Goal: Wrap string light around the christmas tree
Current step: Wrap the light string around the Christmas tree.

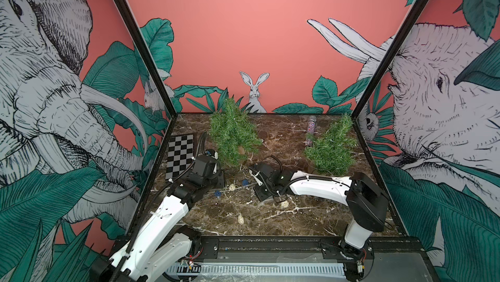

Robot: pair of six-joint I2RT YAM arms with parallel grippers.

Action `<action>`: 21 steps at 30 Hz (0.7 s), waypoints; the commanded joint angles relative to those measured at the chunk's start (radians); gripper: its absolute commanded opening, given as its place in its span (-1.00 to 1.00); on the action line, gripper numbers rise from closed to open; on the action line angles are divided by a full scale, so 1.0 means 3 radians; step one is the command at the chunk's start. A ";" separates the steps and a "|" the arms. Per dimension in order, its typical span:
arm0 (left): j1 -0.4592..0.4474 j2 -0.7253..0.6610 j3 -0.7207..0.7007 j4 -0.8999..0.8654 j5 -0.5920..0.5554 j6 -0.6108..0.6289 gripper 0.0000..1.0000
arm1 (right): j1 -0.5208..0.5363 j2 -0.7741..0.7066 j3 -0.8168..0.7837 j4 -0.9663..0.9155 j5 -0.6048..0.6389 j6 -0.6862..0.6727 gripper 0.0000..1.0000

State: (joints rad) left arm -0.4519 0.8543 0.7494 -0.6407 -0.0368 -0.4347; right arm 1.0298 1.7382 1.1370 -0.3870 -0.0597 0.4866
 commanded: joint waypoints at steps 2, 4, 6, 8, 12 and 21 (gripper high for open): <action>0.0039 0.0044 0.0016 -0.0427 0.0262 0.0041 -0.72 | 0.0008 -0.0067 0.0065 -0.0067 0.0018 -0.0016 -0.75; 0.0012 0.0098 -0.0128 -0.0225 0.0453 -0.0094 -0.59 | 0.0004 -0.0101 0.0066 -0.0103 0.0019 -0.0027 -0.75; -0.0114 0.0148 -0.0312 0.0048 0.0446 -0.0268 -0.45 | 0.0001 -0.0147 0.0049 -0.0148 0.0087 -0.0054 -0.74; -0.0306 0.0248 -0.0429 0.0273 0.0389 -0.0404 -0.28 | -0.0006 -0.0178 0.0037 -0.0187 0.0131 -0.0062 -0.74; -0.0606 0.0509 -0.0517 0.0530 0.0400 -0.0529 -0.13 | -0.0004 -0.0163 0.0028 -0.0155 0.0075 -0.0022 -0.74; -0.0738 0.0781 -0.0774 0.1201 0.0256 -0.0574 0.01 | 0.0002 -0.0056 0.0065 -0.0012 -0.0085 0.0094 -0.75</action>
State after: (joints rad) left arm -0.6674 1.0687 0.5354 -0.4023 0.0635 -0.5770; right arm 1.0283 1.7126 1.1381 -0.4088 -0.0681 0.4961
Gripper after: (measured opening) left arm 0.511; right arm 0.130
